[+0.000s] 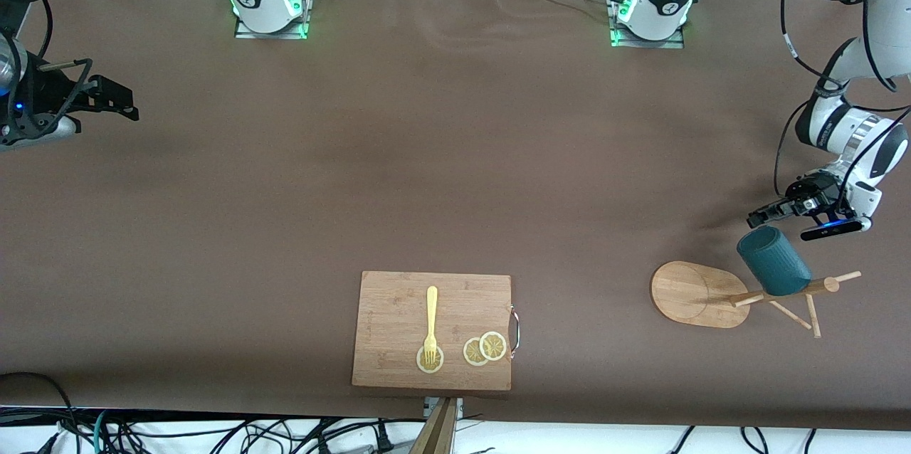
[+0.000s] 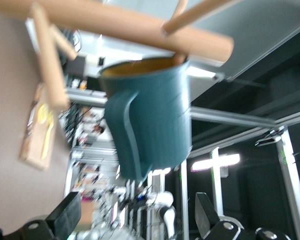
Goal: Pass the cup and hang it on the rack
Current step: 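Open the left gripper and draw it back from the rack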
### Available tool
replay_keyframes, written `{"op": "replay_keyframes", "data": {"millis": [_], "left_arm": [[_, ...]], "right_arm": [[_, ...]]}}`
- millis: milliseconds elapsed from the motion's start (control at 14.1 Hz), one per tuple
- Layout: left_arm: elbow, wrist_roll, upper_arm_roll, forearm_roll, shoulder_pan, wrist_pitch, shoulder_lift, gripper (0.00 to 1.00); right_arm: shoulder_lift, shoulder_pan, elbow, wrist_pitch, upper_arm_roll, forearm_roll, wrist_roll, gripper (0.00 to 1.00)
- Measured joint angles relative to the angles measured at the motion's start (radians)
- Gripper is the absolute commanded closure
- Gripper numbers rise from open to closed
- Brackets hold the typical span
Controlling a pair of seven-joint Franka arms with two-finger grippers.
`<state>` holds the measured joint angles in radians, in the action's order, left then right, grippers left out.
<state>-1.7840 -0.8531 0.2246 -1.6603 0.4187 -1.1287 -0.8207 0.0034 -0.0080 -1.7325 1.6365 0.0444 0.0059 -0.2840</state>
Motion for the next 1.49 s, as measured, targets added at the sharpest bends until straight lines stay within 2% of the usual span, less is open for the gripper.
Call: {"op": "replay_keyframes", "data": {"millis": [356,640,854,1067,1209,1351,1494], "left_arm": [[0.028,-0.003,0.015,0.312,0.002,0.008,0.105,0.00],[0.143,0.009,0.013,0.648,-0.007,0.008,0.232,0.00],[0.259,0.123,0.007,0.908,-0.088,-0.035,0.329,0.00],[0.337,0.251,-0.001,1.152,-0.225,-0.134,0.418,0.00],[0.348,0.326,-0.055,1.324,-0.276,-0.222,0.468,0.00],[0.351,0.429,-0.168,1.520,-0.286,-0.278,0.519,0.00],[0.352,0.488,-0.238,1.642,-0.305,-0.298,0.563,0.00]], "right_arm": [[0.000,0.000,0.000,0.000,0.000,0.000,0.000,0.00],[0.000,0.000,0.000,0.000,0.000,0.000,0.000,0.00],[0.001,0.000,0.000,0.000,0.000,0.000,-0.001,0.00],[0.001,0.000,0.000,0.000,0.000,0.000,-0.001,0.00],[0.001,0.000,0.000,0.000,0.000,0.000,-0.001,0.00],[0.001,0.001,0.000,0.000,0.000,0.000,-0.001,0.00],[0.001,0.001,0.000,0.000,0.000,0.000,-0.001,0.00]]}}
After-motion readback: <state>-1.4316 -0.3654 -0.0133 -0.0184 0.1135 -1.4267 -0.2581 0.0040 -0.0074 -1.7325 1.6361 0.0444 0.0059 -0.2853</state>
